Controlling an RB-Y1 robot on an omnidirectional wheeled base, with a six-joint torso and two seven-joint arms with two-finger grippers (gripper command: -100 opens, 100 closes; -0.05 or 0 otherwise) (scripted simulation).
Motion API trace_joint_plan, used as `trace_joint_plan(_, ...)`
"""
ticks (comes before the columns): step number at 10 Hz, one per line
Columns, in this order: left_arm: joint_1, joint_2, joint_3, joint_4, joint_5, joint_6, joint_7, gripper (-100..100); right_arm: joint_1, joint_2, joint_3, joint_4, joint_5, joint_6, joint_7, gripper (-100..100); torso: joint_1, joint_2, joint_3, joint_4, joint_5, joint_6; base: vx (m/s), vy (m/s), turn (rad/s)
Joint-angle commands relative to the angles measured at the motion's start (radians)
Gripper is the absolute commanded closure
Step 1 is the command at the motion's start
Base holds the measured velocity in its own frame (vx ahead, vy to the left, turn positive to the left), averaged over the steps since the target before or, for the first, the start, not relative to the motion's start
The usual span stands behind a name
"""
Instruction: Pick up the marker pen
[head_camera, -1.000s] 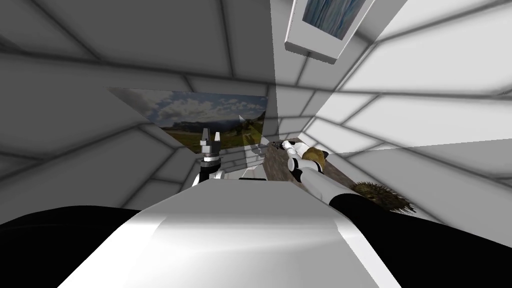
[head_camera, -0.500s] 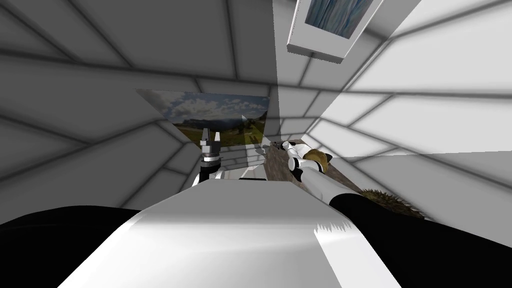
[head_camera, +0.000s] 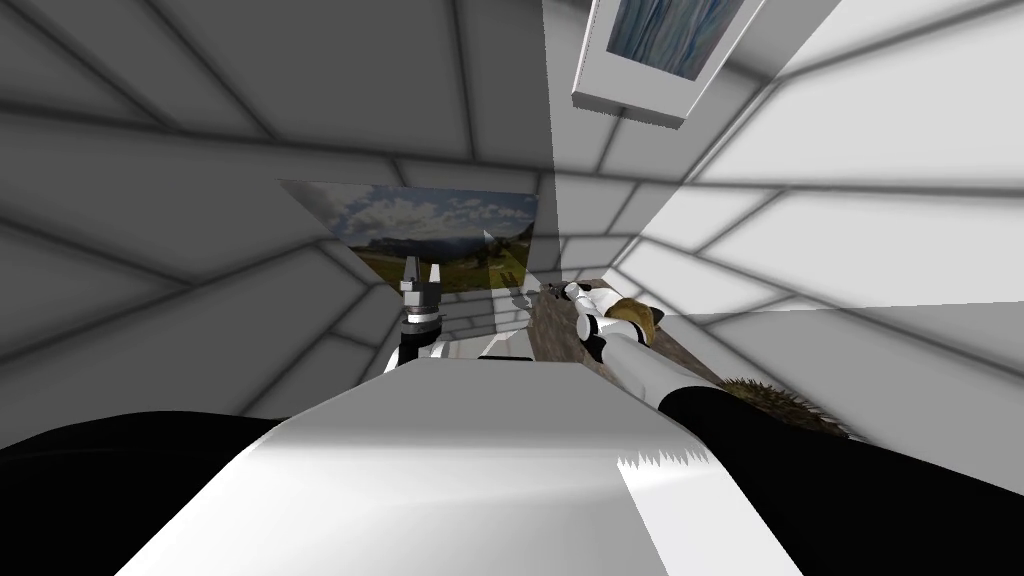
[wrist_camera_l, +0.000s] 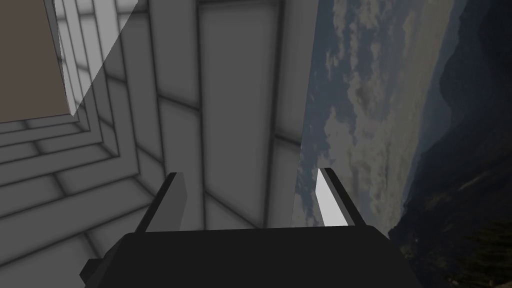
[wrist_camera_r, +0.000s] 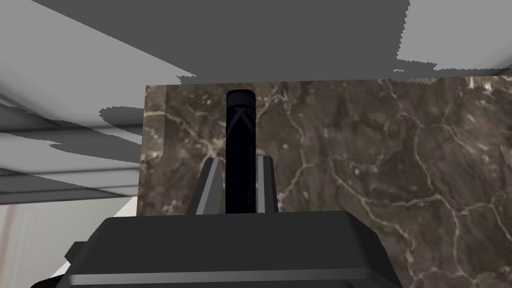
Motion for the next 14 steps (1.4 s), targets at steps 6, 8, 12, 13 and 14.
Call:
trace_joint_plan(6,0.000,0.000,0.000,0.000,0.000,0.000,0.000,0,0.014,0.008,0.016,-0.052,-0.029,0.059,0.042,100,0.004,-0.002,-0.001,-0.001,0.001,0.002,0.024,0.035,-0.128)
trace_joint_plan(8,0.000,0.000,0.000,0.000,0.000,0.000,0.000,0,0.019,0.011,0.021,-0.069,-0.034,0.075,0.050,100,0.005,-0.003,-0.002,-0.001,0.001,0.000,0.034,0.061,-0.099)
trace_joint_plan(12,0.000,0.000,0.000,0.000,0.000,0.000,0.000,0,0.038,0.021,0.039,-0.135,-0.057,0.140,0.082,100,0.003,-0.002,-0.001,0.000,0.001,0.001,0.028,0.048,-0.170)
trace_joint_plan(13,0.000,0.000,0.000,0.000,0.000,0.000,0.000,0,0.043,0.024,0.043,-0.152,-0.063,0.156,0.089,100,0.003,-0.002,-0.001,0.000,0.001,0.000,0.038,0.067,-0.181)
trace_joint_plan(14,0.000,0.000,0.000,0.000,0.000,0.000,0.000,0,0.043,0.024,0.043,-0.152,-0.063,0.156,0.089,100,0.004,-0.002,-0.001,0.000,0.001,0.000,0.020,0.048,-0.054)
